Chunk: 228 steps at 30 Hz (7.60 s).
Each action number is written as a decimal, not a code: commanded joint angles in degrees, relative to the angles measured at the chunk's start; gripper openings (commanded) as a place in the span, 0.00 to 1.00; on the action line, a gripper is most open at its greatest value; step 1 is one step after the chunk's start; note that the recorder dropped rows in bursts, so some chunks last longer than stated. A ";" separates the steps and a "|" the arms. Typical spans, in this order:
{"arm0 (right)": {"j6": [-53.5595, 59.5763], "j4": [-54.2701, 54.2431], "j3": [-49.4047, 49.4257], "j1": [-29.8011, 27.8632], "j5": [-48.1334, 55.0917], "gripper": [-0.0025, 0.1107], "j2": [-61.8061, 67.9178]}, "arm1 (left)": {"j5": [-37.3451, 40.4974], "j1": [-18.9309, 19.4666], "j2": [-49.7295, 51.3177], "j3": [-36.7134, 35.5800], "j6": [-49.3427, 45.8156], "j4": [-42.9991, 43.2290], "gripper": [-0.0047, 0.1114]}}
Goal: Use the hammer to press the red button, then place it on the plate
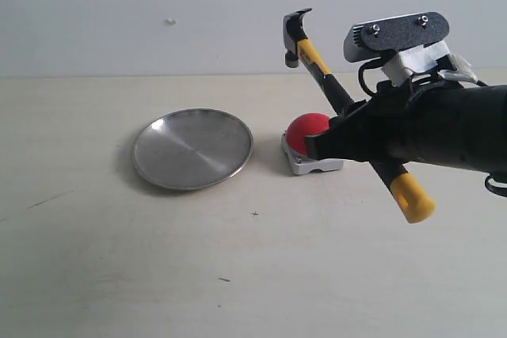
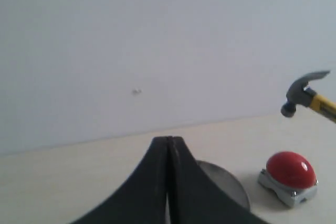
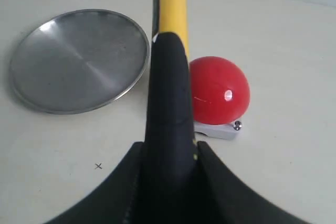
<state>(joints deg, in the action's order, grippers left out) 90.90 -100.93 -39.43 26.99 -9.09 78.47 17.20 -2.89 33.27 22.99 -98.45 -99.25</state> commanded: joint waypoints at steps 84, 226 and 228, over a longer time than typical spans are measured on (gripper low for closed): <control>15.73 23.53 -26.80 12.48 -27.46 0.02 31.57 | -4.52 0.03 -32.29 -20.88 12.00 -0.70 0.04; -1.55 0.99 -6.10 39.96 -53.60 0.02 4.39 | -4.52 0.03 -32.29 -20.88 12.00 -0.70 0.04; -2.82 0.99 -3.76 40.83 -54.24 0.02 1.74 | -4.52 0.03 -32.29 -20.88 12.00 -0.70 0.04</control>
<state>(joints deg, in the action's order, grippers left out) 90.98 -100.34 -45.82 66.65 -61.90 83.56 12.82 -2.89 1.12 2.46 -86.56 -99.51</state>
